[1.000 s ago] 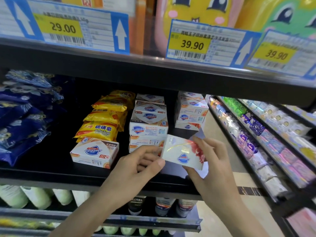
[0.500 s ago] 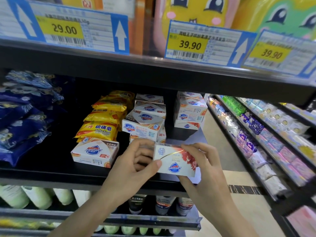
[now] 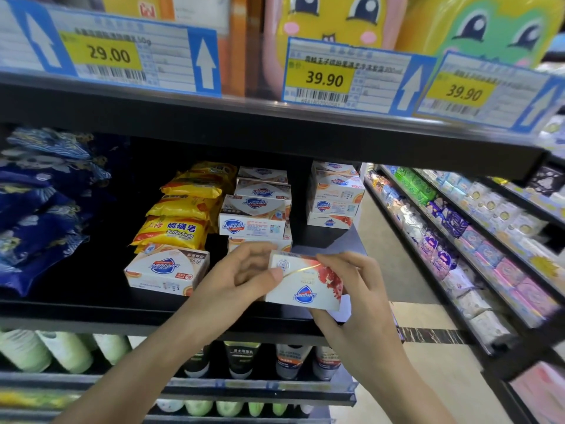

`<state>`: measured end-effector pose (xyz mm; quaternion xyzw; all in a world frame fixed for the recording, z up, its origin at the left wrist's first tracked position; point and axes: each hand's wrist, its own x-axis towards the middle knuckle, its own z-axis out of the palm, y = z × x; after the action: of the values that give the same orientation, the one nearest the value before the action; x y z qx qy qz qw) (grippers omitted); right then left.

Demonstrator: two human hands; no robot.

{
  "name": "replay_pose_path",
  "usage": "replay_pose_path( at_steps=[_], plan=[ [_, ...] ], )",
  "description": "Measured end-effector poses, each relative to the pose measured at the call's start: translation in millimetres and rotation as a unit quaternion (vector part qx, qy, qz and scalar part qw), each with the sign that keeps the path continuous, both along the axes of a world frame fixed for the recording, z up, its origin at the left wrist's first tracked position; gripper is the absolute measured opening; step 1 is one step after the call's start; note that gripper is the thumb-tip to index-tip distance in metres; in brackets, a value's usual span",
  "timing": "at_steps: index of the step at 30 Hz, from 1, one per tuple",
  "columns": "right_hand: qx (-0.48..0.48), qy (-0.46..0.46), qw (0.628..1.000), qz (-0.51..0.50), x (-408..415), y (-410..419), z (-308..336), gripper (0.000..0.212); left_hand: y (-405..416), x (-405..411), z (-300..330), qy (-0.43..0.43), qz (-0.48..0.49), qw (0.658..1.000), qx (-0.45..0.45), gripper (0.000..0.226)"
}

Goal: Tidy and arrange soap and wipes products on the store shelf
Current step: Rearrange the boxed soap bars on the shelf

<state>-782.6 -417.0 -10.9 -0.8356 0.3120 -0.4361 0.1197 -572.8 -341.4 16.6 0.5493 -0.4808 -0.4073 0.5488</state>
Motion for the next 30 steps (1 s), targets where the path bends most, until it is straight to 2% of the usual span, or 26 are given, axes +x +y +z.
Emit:
replay_pose_path(
  at_steps=[6, 10, 12, 14, 15, 16, 19, 23, 27, 30],
  plan=[
    [0.034, -0.010, 0.998, 0.050, 10, -1, 1, 0.085, 6, 8, -8, -0.020, 0.002, 1.000, 0.006, 0.042],
    [0.151, -0.054, 0.986, 0.054, 5, -1, 1, 0.079, 12, 12, -14, -0.012, 0.014, 0.999, -0.045, 0.047],
    [0.283, -0.137, 0.945, 0.091, 4, -5, 3, 0.073, 13, 13, -16, -0.010, 0.015, 0.998, -0.064, 0.044],
    [0.434, -0.201, 0.866, 0.143, 6, -9, 9, 0.063, 14, 13, -18, -0.017, 0.012, 0.997, -0.076, 0.043],
    [0.482, -0.216, 0.835, 0.152, 7, -11, 13, 0.056, 15, 13, -19, -0.019, 0.011, 0.997, -0.079, 0.046],
    [0.507, -0.214, 0.821, 0.151, 9, -12, 16, 0.055, 15, 12, -19, -0.020, 0.010, 0.996, -0.081, 0.048],
    [0.525, -0.181, 0.821, 0.135, 10, -13, 20, 0.063, 15, 11, -21, -0.021, 0.007, 0.997, -0.079, 0.048],
    [0.542, -0.137, 0.816, 0.148, 11, -15, 25, 0.058, 15, 12, -22, -0.023, 0.007, 0.997, -0.078, 0.049],
    [0.547, -0.175, 0.804, 0.154, 7, -16, 23, 0.056, 15, 11, -22, -0.034, 0.009, 0.997, -0.073, 0.056],
    [0.515, -0.207, 0.816, 0.159, 2, -13, 17, 0.062, 13, 12, -21, -0.031, 0.015, 0.998, -0.054, 0.064]
  ],
)
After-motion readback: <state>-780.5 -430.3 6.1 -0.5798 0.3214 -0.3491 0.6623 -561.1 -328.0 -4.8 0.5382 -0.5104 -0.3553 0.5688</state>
